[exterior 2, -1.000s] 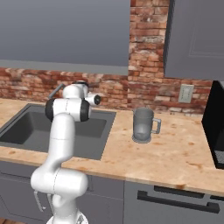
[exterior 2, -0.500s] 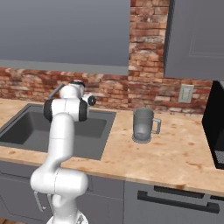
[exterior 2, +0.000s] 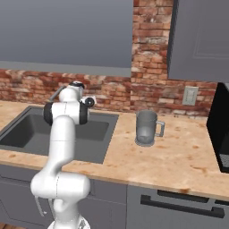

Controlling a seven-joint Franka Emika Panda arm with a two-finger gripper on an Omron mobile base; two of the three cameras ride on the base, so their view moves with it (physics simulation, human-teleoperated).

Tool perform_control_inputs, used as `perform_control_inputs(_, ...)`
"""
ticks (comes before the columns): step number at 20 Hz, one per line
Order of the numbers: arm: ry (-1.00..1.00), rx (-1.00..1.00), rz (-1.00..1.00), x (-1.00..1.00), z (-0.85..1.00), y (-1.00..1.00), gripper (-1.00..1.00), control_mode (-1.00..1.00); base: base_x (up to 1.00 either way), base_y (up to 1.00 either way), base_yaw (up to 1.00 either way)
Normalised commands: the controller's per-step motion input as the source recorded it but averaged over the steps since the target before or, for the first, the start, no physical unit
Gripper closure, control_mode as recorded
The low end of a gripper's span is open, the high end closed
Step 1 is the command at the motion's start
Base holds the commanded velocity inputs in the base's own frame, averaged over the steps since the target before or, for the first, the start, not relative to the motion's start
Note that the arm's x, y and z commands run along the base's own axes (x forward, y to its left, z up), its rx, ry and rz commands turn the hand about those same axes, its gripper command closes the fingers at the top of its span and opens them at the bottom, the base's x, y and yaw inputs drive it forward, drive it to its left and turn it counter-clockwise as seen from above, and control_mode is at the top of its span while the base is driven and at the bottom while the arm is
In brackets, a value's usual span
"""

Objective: Turn on the sink faucet and place the jug under the water for a few seconds to fill it up.

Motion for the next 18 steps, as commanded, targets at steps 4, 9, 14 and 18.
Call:
perform_control_inputs(4, 0.09, 0.07, -0.16, 0.36, 0.0, -0.7, 1.0, -1.0, 0.0, 0.0, 0.0)
perform_control_inputs(9, 0.08, 0.08, -0.15, 0.31, -0.06, -0.78, 1.0, -1.0, 0.0, 0.0, 0.0)
perform_control_inputs(14, 0.06, 0.1, -0.14, 0.21, -0.17, -0.9, 1.0, -1.0, 0.0, 0.0, 0.0)
perform_control_inputs(18, 0.05, 0.11, -0.13, 0.16, -0.26, -0.92, 1.0, -1.0, 0.0, 0.0, 0.0)
